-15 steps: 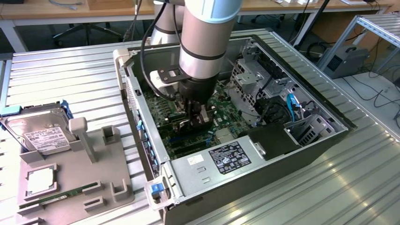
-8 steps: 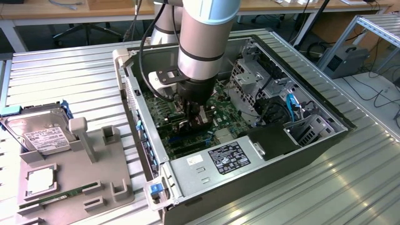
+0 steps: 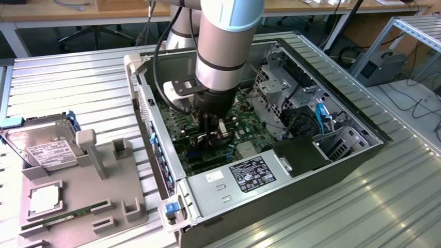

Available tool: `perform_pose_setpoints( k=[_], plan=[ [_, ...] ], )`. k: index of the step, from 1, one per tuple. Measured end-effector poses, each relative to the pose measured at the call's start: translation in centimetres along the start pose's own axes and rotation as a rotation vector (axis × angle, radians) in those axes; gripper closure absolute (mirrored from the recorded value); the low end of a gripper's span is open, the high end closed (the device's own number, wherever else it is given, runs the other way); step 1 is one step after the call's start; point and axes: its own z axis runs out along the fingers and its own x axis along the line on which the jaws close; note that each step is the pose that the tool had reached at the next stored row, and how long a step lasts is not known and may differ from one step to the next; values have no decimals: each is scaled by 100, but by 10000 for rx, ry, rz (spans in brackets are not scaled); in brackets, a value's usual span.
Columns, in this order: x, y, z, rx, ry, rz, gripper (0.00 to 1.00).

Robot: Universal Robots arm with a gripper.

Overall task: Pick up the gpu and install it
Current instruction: 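Insert the gpu into the slot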

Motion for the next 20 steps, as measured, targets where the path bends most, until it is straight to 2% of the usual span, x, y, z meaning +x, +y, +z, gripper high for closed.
perform_pose_setpoints(
  k=[1,2,3,5,8,11,15,20],
  plan=[
    [0,0,-1,-1,1,0,54],
    [0,0,-4,-2,4,0,48],
    [0,0,-20,-3,4,0,48],
    [-3,-1,-108,-2,2,1,48],
    [-16,-5,-492,-1,1,1,48],
    [-25,-8,-757,-1,1,0,48],
    [-34,-11,-1032,-1,1,0,48],
    [-35,-12,-1090,-1,1,0,48]
  ],
)
